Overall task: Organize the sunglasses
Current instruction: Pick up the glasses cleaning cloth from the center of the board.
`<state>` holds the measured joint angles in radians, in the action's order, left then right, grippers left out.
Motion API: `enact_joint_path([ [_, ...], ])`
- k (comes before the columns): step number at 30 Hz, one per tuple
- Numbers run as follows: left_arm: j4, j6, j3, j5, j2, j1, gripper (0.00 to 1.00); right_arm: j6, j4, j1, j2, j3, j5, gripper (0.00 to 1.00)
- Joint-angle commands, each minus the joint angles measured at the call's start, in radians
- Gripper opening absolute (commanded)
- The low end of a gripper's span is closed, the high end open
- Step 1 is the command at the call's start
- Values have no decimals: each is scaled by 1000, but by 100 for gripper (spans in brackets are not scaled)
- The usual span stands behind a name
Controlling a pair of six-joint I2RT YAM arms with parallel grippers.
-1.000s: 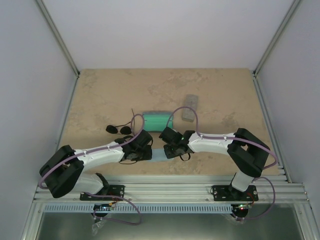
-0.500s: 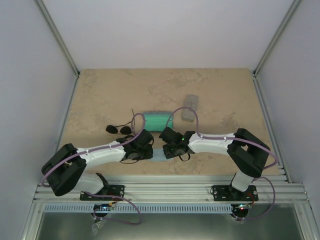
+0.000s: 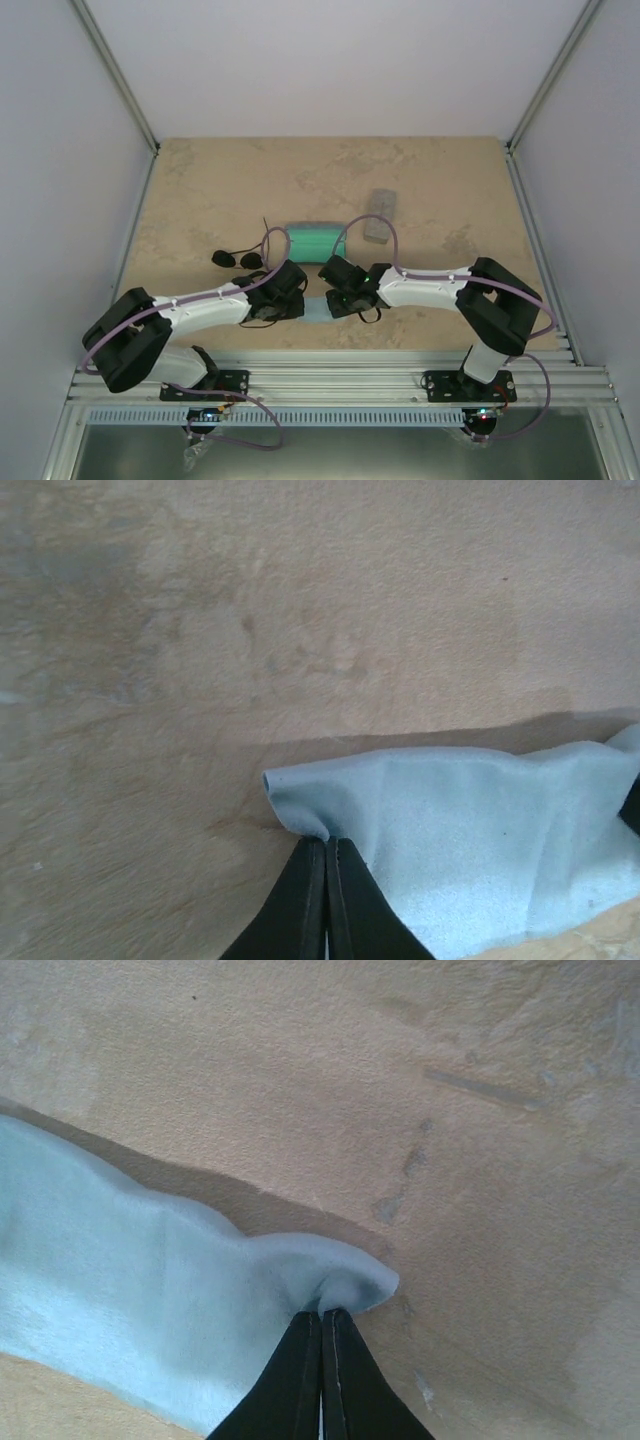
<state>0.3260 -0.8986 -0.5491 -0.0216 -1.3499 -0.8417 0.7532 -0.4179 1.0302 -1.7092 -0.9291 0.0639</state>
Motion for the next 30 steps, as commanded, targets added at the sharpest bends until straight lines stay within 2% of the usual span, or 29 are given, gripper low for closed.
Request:
enact_joint_path([
  [1,89,26,-48,-75,24,-4,0,14,-39,0,40,-5,41,0],
  [11,64,146,-209,-115,12,80,0,-38,-29,-71,71,-133,99,0],
  [21,10,278,-346,-132,-121,190,0,-128,4,-172,-44,-268,105,0],
  [30,-11,360,-447,-123,-256,249,0,-136,37,-223,-130,-307,67,0],
])
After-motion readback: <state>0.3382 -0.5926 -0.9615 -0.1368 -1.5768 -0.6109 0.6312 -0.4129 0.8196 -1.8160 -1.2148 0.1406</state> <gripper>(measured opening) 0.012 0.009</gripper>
